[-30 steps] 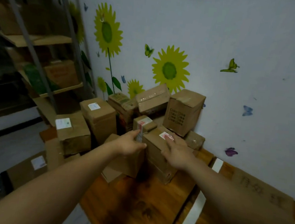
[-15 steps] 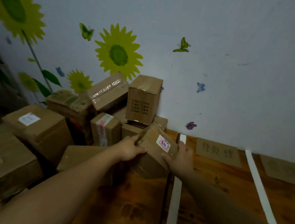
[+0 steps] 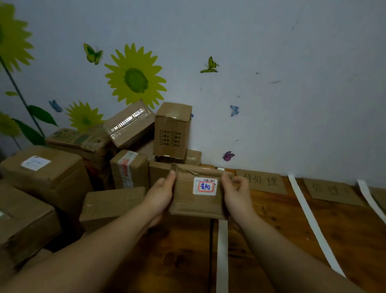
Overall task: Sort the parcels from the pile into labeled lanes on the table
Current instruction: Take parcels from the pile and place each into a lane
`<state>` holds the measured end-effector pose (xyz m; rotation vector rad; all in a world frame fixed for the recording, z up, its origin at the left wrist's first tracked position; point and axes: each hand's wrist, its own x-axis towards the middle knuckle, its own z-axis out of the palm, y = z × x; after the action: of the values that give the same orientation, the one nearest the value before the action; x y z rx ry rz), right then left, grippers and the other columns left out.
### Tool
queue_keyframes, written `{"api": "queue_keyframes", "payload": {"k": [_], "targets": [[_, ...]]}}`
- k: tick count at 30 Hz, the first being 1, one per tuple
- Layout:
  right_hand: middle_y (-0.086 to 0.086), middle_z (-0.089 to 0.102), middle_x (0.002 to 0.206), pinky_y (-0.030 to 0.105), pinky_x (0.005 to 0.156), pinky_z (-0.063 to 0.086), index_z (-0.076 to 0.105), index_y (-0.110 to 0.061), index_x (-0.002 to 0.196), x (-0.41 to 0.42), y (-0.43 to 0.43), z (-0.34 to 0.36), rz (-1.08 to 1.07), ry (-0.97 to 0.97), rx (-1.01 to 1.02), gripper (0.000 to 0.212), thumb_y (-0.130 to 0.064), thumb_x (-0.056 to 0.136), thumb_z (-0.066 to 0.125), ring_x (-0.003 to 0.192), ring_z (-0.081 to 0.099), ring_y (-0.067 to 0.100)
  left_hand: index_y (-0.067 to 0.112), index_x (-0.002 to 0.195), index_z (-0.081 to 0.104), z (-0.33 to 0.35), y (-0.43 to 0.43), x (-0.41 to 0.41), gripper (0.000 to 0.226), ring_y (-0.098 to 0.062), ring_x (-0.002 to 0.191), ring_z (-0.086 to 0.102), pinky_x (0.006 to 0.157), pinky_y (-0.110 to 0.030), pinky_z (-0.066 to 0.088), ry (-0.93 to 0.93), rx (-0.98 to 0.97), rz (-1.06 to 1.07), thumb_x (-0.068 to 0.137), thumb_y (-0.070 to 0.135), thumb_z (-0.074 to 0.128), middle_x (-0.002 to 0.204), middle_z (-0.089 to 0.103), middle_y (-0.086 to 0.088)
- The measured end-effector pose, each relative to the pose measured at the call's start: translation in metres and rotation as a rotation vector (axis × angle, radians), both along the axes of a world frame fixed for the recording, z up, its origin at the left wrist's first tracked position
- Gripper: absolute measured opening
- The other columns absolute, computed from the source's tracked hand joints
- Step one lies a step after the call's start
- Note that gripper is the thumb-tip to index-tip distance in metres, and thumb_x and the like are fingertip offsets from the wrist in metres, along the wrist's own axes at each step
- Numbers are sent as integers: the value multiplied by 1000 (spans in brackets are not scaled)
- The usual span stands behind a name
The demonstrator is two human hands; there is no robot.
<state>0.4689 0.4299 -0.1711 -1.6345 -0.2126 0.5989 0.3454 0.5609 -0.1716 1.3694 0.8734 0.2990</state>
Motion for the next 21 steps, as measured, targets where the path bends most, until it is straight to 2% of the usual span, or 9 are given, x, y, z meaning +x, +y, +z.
{"api": "queue_keyframes", "payload": {"k": [2,5,8,11,15,16,18,20,21], "targets": [[2,62,98,27,64,50,48,-18,103,-7,-7,17,-56,-133,-4,29,-45,93,54,88,63,17,29,124,53,7,-10,-6,60,-22,108,58,92,-43,46,-26,-36,-39,85,70,32,112,66,-2],[0,63,92,24,59,48,48,-16,90,-20,-26,33,-44,-289,-41,22,-35,92,60,83,64,11,26,109,64,15,-19,-10,71,-28,103,60,87,-46,49,-115,-195,-44,85,74,18,102,68,-14],[1,65,92,34,70,57,49,-12,90,-30,-49,38,-32,-273,-26,27,-36,90,62,85,66,14,27,113,60,34,-26,-11,48,-26,98,58,80,-44,49,-127,-162,-67,95,58,28,100,67,-12],[1,64,98,32,73,54,51,-15,100,-28,-69,44,-85,-232,-13,29,-42,91,57,89,64,16,22,127,47,45,-39,-10,33,-29,103,56,80,-42,46,-59,-89,-158,96,33,45,109,61,-11],[0,55,123,38,80,56,38,-24,141,-10,-97,55,-37,-247,-67,57,-21,90,64,99,60,16,27,141,28,45,-66,2,65,-23,101,59,80,-42,53,-53,28,-275,88,8,59,112,58,0],[0,55,125,35,80,56,40,-23,141,-4,-105,56,-18,-290,-93,58,-15,89,64,100,59,14,30,146,21,45,-75,7,77,-19,98,59,73,-37,54,-69,35,-298,85,1,60,115,58,2],[-5,55,113,19,65,53,43,-21,137,7,-122,58,5,-367,-104,56,-5,87,64,87,55,4,31,148,15,44,-92,19,88,-12,95,57,65,-30,53,-106,50,-328,83,-8,58,127,54,1],[-13,51,98,13,55,49,43,-20,132,19,-139,58,7,-383,-104,57,2,85,65,79,52,0,35,148,15,44,-108,32,92,-13,102,56,70,-33,56,-155,64,-311,81,-14,55,137,48,0],[-16,49,94,16,58,51,42,-21,131,27,-151,58,0,-372,-101,57,3,84,65,80,53,1,38,147,17,44,-119,42,93,-17,108,55,75,-37,57,-181,75,-305,80,-16,54,139,47,1]]}}
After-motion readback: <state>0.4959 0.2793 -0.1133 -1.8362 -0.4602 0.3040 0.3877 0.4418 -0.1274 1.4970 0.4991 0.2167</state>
